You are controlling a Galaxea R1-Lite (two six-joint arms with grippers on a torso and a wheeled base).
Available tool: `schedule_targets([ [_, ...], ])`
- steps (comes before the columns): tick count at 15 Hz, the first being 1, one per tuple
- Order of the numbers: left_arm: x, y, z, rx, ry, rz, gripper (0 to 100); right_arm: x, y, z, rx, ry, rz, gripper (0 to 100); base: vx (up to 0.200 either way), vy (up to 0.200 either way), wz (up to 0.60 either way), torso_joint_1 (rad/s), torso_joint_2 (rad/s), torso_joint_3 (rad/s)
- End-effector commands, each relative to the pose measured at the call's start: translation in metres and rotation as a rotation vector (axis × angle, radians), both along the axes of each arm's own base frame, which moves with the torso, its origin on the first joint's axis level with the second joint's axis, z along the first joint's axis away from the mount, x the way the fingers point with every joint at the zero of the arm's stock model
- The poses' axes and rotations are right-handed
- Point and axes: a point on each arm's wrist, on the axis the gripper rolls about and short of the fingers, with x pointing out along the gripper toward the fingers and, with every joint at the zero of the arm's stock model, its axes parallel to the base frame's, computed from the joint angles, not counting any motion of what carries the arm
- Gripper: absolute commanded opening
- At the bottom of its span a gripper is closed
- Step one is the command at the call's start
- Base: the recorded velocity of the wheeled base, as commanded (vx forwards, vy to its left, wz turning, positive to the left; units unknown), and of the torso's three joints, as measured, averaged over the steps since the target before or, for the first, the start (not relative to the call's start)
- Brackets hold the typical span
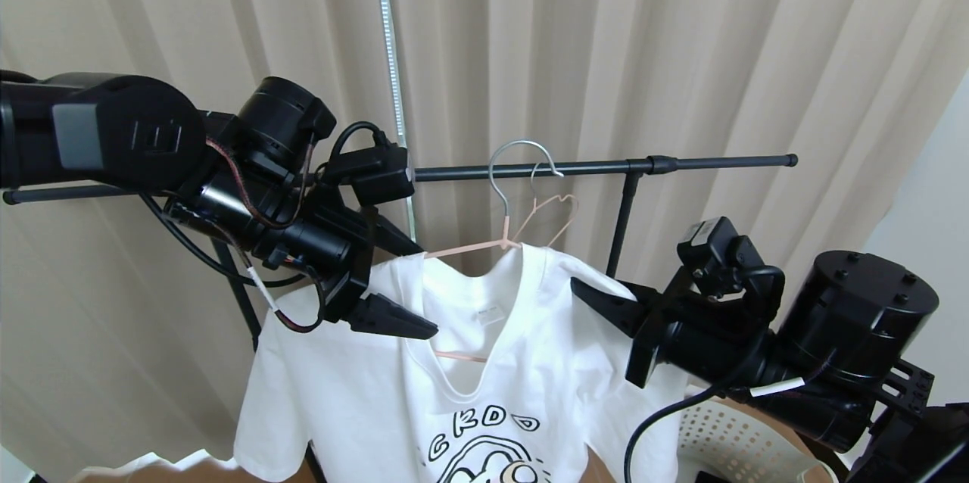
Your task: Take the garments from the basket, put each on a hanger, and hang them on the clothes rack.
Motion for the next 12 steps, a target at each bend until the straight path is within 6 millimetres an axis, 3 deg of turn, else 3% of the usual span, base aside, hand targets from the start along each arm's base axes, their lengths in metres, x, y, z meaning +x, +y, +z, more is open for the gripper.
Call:
schedule_targets([
  [1, 0.001, 0.000, -0.001, 0.001, 0.006, 0.001, 0, 0.000, 0.001, 0.000, -0.001, 0.001, 0.003, 0, 0.000, 0.000, 0.00, 0.000, 0.00, 0.000],
  [12, -0.011, 0.006, 0.002, 0.001, 0.006, 0.006, 0, -0.004, -0.001, 0.002, -0.006, -0.001, 0.042, 0, 0.000, 0.000, 0.00, 0.000, 0.00, 0.000],
])
